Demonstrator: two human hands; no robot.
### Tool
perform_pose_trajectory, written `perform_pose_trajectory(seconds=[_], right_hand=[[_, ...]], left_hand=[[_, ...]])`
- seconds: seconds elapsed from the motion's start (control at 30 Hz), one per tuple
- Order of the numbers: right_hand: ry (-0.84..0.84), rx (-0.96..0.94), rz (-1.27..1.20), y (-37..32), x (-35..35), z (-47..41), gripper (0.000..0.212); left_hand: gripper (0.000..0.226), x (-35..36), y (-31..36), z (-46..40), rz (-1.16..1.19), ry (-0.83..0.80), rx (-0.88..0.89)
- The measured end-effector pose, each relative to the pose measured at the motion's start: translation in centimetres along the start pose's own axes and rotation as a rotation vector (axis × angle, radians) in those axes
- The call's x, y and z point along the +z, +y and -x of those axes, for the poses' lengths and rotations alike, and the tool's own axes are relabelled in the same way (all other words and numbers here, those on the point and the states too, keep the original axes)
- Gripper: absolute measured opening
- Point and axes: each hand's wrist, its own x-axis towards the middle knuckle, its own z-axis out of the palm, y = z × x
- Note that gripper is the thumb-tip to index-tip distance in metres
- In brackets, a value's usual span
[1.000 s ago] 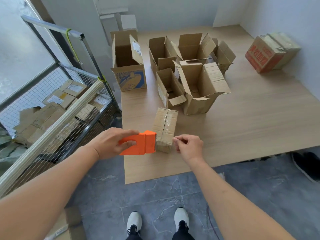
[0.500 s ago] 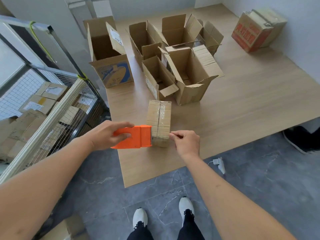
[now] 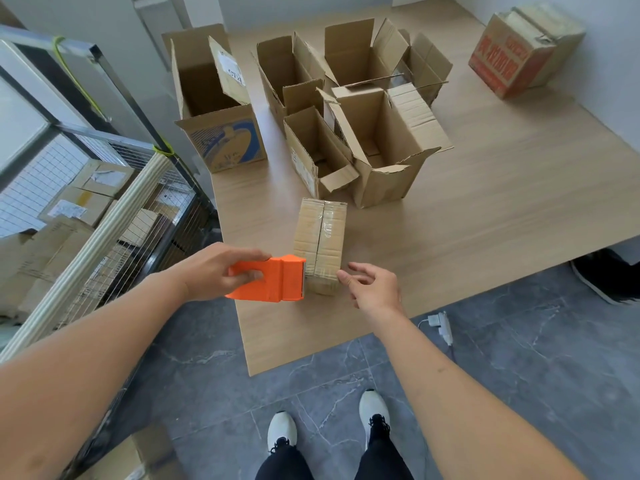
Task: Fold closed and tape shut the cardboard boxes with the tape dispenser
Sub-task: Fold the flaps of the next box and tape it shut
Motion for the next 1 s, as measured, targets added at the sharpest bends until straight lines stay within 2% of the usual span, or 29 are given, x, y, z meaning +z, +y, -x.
perform_pose_trajectory(seconds=[0.17, 0.2, 0.27, 0.37, 0.47, 0.57, 0.7, 0.8, 0.87, 1.0], right_hand=[[0.047, 0.076, 0.014, -0.1, 0.0, 0.3, 0.04], [0.064, 0.023, 0.055, -0.1, -0.2, 0.3, 0.038], [0.098, -0.203, 0.232, -0.4, -0.4, 0.2, 0.028], [0.025, -0.57, 0.421, -1.3, 0.5, 0.6, 0.019], [0.018, -0.749, 0.66, -1.8, 1.3, 0.9, 0.009], [0.055, -0.789, 0.783, -1.7, 1.3, 0.7, 0.01], [0.027, -0.848, 0.817, -1.5, 0.8, 0.7, 0.012], [-0.038, -0.832, 0.87, -1.7, 0.7, 0.8, 0.011], [-0.035, -0.816, 0.959, -2.0, 1.0, 0.8, 0.006], [-0.018, -0.79, 1.014, -2.6, 1.5, 1.0, 0.01]], left_hand=[[0.036, 0.9, 0.9, -0.7, 0.01, -0.016, 0.016], [0.035, 1.0, 1.0, -0.8, 0.013, -0.015, 0.023], [0.034, 0.9, 1.1, -0.9, 0.016, -0.015, 0.03], [0.032, 0.9, 1.1, -0.7, 0.018, -0.01, 0.039], [0.034, 0.7, 1.4, -0.2, 0.014, -0.001, 0.035], [0.039, 0.5, 1.0, 0.5, 0.024, 0.016, 0.013], [0.04, 0.4, 0.3, 1.3, 0.076, 0.036, -0.016], [0.04, 0.4, 0.1, 1.5, 0.091, 0.049, -0.027], [0.039, 0.5, -0.1, 1.6, 0.101, 0.052, -0.035], [0.031, 0.6, -0.5, 2.2, 0.11, 0.049, -0.056]])
